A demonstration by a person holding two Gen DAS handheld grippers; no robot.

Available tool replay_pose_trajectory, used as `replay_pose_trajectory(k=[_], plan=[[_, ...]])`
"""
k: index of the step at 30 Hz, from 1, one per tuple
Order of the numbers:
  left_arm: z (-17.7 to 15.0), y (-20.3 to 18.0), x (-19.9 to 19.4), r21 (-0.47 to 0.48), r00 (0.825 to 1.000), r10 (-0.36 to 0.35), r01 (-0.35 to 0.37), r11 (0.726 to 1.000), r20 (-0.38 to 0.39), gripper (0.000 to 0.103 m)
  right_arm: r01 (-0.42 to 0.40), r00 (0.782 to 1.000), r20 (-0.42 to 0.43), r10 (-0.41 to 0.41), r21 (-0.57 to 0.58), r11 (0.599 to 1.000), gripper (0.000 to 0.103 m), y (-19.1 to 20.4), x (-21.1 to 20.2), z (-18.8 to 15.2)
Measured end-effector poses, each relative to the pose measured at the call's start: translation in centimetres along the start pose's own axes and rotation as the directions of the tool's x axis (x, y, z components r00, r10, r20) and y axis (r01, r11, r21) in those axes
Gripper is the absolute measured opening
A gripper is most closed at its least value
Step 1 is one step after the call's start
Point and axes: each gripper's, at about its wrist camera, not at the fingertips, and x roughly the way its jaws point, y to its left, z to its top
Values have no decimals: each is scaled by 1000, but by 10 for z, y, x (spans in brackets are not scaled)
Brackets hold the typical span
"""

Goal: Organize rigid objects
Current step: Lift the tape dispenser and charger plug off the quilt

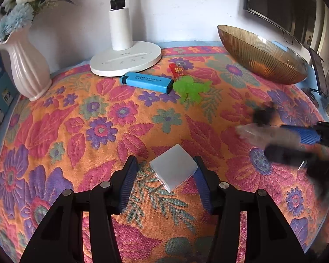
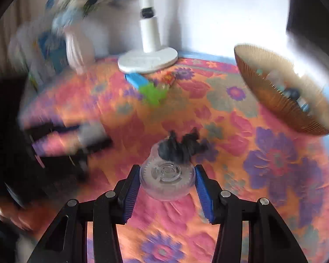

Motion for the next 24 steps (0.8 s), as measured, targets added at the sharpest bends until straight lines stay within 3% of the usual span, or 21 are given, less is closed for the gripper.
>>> replay_pose_trajectory(k=[1, 3, 4, 5, 7, 10, 12, 13, 14, 15, 19, 21, 24], plan=[[0, -1, 0, 3, 1000, 3, -3, 1000, 0, 50, -100, 995, -2, 101, 89, 991, 48, -11, 0, 7], [0, -2, 0, 8, 1000, 6, -6, 1000, 1, 50, -320, 944, 16, 329, 276, 906, 48, -37, 8, 13], [0, -2, 0, 5, 1000, 4, -4, 1000, 1, 50, -360, 928, 20, 373, 307, 881, 48, -42, 11, 12], [-1, -2, 0, 2, 1000, -5, 5, 1000, 0, 50, -358, 927, 8, 374, 309, 881, 48, -43, 14, 9], [-1, -1, 0, 1, 1000, -23, 23, 1000, -4, 50, -287, 952, -36, 305, 252, 924, 48, -35, 17, 0], [-4, 1, -3, 3, 998, -59, 59, 998, -19, 50, -267, 959, -46, 279, 171, 948, 48, -23, 12, -18], [-7, 0, -7, 19, 996, -84, 85, 996, -30, 52, -215, 975, -40, 219, 73, 974, 48, -13, 2, -25], [-9, 0, -9, 24, 995, -95, 96, 995, -34, 60, -177, 983, -38, 178, 23, 984, 48, -9, -1, -27], [-11, -1, -10, 28, 992, -116, 117, 993, -41, 73, -147, 989, -37, 146, -13, 989, 48, -7, -3, -30], [-12, -3, -10, 37, 991, -128, 130, 991, -46, 78, -114, 993, -39, 112, -48, 992, 48, -5, -3, -31], [-8, -11, -4, 75, 998, -46, 49, 996, -41, 80, -90, 995, -38, 87, -64, 994, 59, -7, 6, -31], [-3, -6, 1, 43, 997, -54, 56, 997, -49, 79, -65, 998, -25, 63, -71, 995, 60, -3, 10, -30], [2, 1, 2, -1, 998, -52, 52, 999, -29, 47, 43, 999, -14, -45, -128, 991, 60, 11, 13, -32]])
